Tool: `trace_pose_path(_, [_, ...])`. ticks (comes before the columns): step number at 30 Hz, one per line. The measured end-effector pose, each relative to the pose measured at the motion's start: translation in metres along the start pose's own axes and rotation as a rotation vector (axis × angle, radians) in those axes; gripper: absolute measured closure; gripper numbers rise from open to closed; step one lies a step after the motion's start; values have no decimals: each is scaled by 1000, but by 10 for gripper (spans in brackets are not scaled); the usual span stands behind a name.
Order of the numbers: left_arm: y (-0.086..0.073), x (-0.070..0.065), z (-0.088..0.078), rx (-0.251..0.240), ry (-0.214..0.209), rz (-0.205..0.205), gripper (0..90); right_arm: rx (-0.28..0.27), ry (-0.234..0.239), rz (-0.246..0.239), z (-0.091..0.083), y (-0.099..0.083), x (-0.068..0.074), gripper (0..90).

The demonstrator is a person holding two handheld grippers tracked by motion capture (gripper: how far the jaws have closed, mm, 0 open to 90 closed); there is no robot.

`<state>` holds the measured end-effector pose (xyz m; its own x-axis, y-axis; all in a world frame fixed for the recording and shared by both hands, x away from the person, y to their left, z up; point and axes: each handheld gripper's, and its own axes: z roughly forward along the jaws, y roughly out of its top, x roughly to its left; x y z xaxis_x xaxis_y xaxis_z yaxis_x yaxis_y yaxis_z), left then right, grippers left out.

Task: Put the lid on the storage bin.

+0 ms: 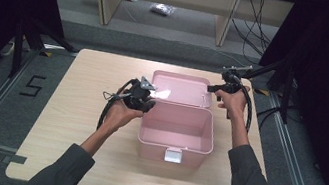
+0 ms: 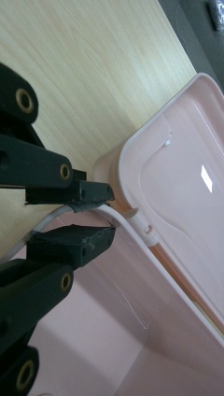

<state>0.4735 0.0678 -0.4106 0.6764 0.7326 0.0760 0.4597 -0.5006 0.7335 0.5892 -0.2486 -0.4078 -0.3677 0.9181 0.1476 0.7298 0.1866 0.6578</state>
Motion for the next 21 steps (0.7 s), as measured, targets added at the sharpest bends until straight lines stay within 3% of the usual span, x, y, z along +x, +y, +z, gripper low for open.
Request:
trace_pose_path(1, [0, 0, 0, 0, 0, 1, 769, -1, 6, 38, 2, -1, 2, 612])
trace_pose_path(2, [0, 0, 0, -1, -1, 1, 769, -11, -1, 7, 3, 0, 0, 617])
trace_pose_path(3, [0, 0, 0, -2, 2, 0, 768, -4, 5, 25, 3, 0, 1, 622])
trace_pose_path(5, [0, 0, 0, -1, 2, 2, 768, 6, 6, 4, 6, 1, 1, 630])
trace_pose_path(7, [0, 0, 0, -1, 0, 3, 768, 15, -1, 30, 6, 3, 5, 636])
trace_pose_path(10, [0, 0, 0, -2, 1, 4, 768, 20, -4, 12, 8, 7, 9, 656])
trace_pose_path(12, [0, 0, 0, -4, 2, 5, 768, 9, -30, -30, 10, 9, 9, 665])
trace_pose_path(15, [-1, 0, 0, -5, 1, 5, 768, -6, -50, -27, 16, 10, 10, 680])
trace_pose_path(16, [-1, 0, 0, -5, 1, 3, 767, 28, -66, -43, 16, 11, 10, 681])
trace_pose_path(17, [-1, 1, 0, -5, 0, 3, 767, 45, -75, -25, 17, 11, 12, 684])
trace_pose_path(19, [-1, 0, 0, -7, 2, 6, 767, 45, -75, -17, 19, 10, 14, 703])
trace_pose_path(21, [0, 0, 0, -6, 5, 9, 767, 47, -81, -39, 22, 10, 14, 735])
